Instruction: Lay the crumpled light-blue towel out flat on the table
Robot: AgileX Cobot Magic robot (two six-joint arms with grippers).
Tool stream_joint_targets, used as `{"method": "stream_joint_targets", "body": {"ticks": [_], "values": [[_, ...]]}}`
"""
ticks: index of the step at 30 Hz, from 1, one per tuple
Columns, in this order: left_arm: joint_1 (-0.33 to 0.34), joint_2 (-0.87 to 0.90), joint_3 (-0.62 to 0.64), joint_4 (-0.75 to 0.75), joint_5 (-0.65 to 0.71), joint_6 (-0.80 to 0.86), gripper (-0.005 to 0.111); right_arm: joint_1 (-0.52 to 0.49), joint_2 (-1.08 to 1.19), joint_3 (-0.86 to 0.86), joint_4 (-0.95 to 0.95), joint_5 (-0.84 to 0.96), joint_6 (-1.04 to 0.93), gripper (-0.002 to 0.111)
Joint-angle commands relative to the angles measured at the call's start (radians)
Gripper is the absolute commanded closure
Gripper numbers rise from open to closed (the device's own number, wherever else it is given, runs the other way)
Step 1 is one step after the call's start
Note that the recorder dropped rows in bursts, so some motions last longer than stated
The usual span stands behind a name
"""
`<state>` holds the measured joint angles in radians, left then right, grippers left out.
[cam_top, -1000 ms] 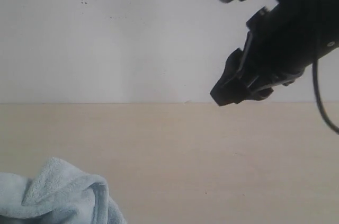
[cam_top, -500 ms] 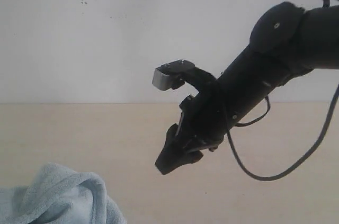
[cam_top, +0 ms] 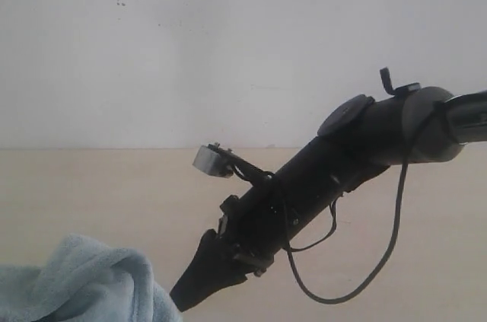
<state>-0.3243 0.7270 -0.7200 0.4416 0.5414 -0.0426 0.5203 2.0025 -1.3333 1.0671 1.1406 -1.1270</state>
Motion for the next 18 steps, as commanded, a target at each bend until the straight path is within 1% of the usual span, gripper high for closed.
{"method": "stream_joint_targets", "body": {"ticks": [1, 9, 18], "values": [[0.002, 0.003, -0.01, 0.004, -0.016, -0.016, 0.103, 0.017, 0.034, -0.001, 0.105, 0.081, -0.081, 0.064], [0.002, 0.003, -0.01, 0.002, -0.018, -0.02, 0.103, 0.11, 0.079, -0.001, 0.112, -0.06, -0.112, 0.064], [0.002, 0.003, -0.01, 0.0, -0.018, -0.02, 0.103, 0.116, 0.132, -0.005, 0.155, -0.153, -0.116, 0.064]]}}
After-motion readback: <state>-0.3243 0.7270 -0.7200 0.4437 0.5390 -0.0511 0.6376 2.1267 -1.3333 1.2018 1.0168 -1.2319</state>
